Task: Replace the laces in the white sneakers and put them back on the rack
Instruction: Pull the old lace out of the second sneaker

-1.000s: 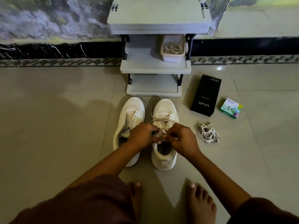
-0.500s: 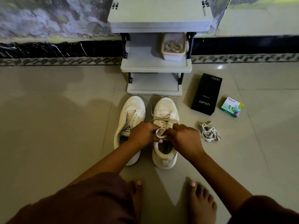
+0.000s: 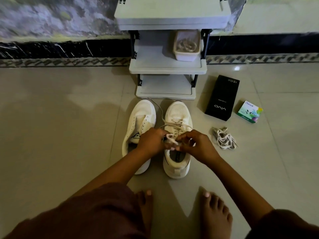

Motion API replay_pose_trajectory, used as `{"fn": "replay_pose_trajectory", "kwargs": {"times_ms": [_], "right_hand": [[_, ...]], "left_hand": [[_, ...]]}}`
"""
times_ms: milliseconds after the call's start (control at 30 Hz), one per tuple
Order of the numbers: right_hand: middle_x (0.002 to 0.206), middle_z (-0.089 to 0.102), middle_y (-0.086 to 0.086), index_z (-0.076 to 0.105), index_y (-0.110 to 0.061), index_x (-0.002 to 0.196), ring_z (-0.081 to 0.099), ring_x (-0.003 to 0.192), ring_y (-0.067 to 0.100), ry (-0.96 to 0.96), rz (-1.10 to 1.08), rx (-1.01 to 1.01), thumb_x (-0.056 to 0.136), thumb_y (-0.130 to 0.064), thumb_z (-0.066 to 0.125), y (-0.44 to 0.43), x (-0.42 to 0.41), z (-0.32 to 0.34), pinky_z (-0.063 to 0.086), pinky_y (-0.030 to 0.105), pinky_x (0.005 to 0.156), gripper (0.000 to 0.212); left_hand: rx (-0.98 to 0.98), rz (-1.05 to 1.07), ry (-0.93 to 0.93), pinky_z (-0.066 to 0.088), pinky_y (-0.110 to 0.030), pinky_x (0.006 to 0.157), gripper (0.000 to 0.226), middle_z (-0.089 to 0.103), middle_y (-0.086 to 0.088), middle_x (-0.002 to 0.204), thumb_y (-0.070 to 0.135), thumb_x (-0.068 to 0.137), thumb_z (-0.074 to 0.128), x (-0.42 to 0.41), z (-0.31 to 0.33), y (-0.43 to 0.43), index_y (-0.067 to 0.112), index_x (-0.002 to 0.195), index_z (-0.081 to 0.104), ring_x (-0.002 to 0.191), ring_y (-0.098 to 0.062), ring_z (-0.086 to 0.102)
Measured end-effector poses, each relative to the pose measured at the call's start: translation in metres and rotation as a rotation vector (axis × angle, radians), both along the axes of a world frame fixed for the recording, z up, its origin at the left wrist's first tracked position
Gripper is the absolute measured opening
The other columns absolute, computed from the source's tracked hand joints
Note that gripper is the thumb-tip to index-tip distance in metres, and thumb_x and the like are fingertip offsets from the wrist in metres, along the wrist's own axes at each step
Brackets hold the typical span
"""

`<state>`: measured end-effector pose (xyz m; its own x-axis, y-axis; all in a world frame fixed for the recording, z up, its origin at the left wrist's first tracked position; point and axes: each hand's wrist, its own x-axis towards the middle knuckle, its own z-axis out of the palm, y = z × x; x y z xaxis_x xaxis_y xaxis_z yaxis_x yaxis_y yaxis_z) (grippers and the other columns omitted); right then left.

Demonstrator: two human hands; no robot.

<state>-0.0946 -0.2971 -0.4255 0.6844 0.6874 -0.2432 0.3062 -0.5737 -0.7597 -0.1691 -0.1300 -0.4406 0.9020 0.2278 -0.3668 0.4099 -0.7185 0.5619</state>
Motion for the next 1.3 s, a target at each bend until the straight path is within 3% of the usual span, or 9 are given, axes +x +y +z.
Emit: {"fn": "replay_pose_trajectory", "kwargs": {"times_ms": [133,233,300,433,500,733,867,1167,1300], "right_hand": [[0.078,0.063,-0.001,0.073,-0.024,0.085,0.058,0.059,0.019,-0.689,0.167,-0.128,0.07,-0.028,0.081,-0.001,-0.008,-0.01,0.031,0.017,0.047,0.018],[0.068,0.059,0.001,0.071,-0.018,0.072,0.054,0.05,0.02,-0.869,0.205,-0.166,0.061,-0.022,0.085,0.004,-0.011,-0.015,0.029,0.02,0.044,0.019],[0.07,0.059,-0.001,0.069,-0.016,0.07,0.054,0.056,0.016,-0.696,0.095,-0.098,0.065,-0.018,0.081,0.007,-0.009,-0.009,0.029,0.021,0.048,0.014],[0.074,0.064,0.002,0.066,-0.017,0.072,0.06,0.07,0.009,0.177,-0.095,0.349,0.079,-0.011,0.073,0.007,-0.001,0.023,0.049,0.02,0.065,0.011],[0.075,0.066,0.003,0.067,-0.021,0.071,0.062,0.071,0.007,0.287,-0.134,0.438,0.08,-0.011,0.071,0.008,-0.003,0.03,0.049,0.016,0.067,0.014],[0.096,0.057,-0.005,0.071,-0.025,0.1,0.057,0.076,0.016,-0.455,0.178,-0.161,0.079,-0.036,0.073,0.0,-0.001,0.006,0.032,0.021,0.056,0.024],[0.07,0.058,0.001,0.073,-0.022,0.07,0.053,0.052,0.02,-0.783,0.261,-0.251,0.059,-0.033,0.087,0.005,-0.008,-0.001,0.027,0.02,0.047,0.021],[0.074,0.051,-0.011,0.065,-0.018,0.069,0.049,0.072,0.004,0.03,0.004,0.235,0.081,-0.018,0.072,0.01,0.004,0.028,0.037,0.01,0.064,0.013],[0.087,0.055,-0.009,0.071,-0.019,0.089,0.051,0.079,0.008,-0.185,0.085,0.056,0.079,-0.029,0.073,0.001,0.004,0.015,0.041,0.023,0.067,0.014]], "left_hand": [[0.002,-0.004,-0.028,0.053,-0.039,0.08,0.036,0.073,0.001,0.093,0.047,0.068,0.078,-0.001,-0.001,-0.001,0.028,0.098,0.072,0.088,-0.018,0.065],[0.008,-0.005,-0.021,0.053,-0.039,0.081,0.035,0.072,0.0,0.094,0.046,0.069,0.077,-0.001,0.0,-0.001,0.027,0.098,0.072,0.09,-0.019,0.065],[0.015,-0.005,-0.008,0.052,-0.038,0.081,0.038,0.072,-0.002,0.096,0.045,0.07,0.077,0.0,0.0,0.0,0.025,0.101,0.071,0.092,-0.021,0.065],[0.053,-0.012,0.016,0.05,-0.033,0.084,0.047,0.068,-0.004,0.109,0.043,0.072,0.076,0.001,0.002,-0.001,0.024,0.114,0.067,0.1,-0.023,0.062],[0.061,-0.011,0.019,0.05,-0.034,0.084,0.048,0.069,-0.004,0.108,0.044,0.071,0.076,0.001,0.001,-0.002,0.025,0.114,0.066,0.098,-0.023,0.063],[0.049,0.025,0.065,0.047,-0.03,0.09,0.058,0.066,-0.003,0.119,0.045,0.07,0.077,0.002,0.0,-0.002,0.025,0.123,0.061,0.108,-0.02,0.06],[0.045,0.043,0.068,0.047,-0.03,0.084,0.053,0.068,-0.005,0.111,0.044,0.069,0.078,0.002,0.001,-0.002,0.022,0.116,0.066,0.102,-0.023,0.062],[0.047,0.039,0.049,0.052,-0.039,0.085,0.053,0.07,-0.005,0.104,0.046,0.067,0.079,0.003,0.001,-0.003,0.026,0.115,0.066,0.097,-0.023,0.064],[0.032,0.039,0.046,0.052,-0.038,0.085,0.054,0.07,-0.003,0.107,0.048,0.066,0.078,0.002,0.001,-0.003,0.028,0.115,0.066,0.099,-0.022,0.064]]}}
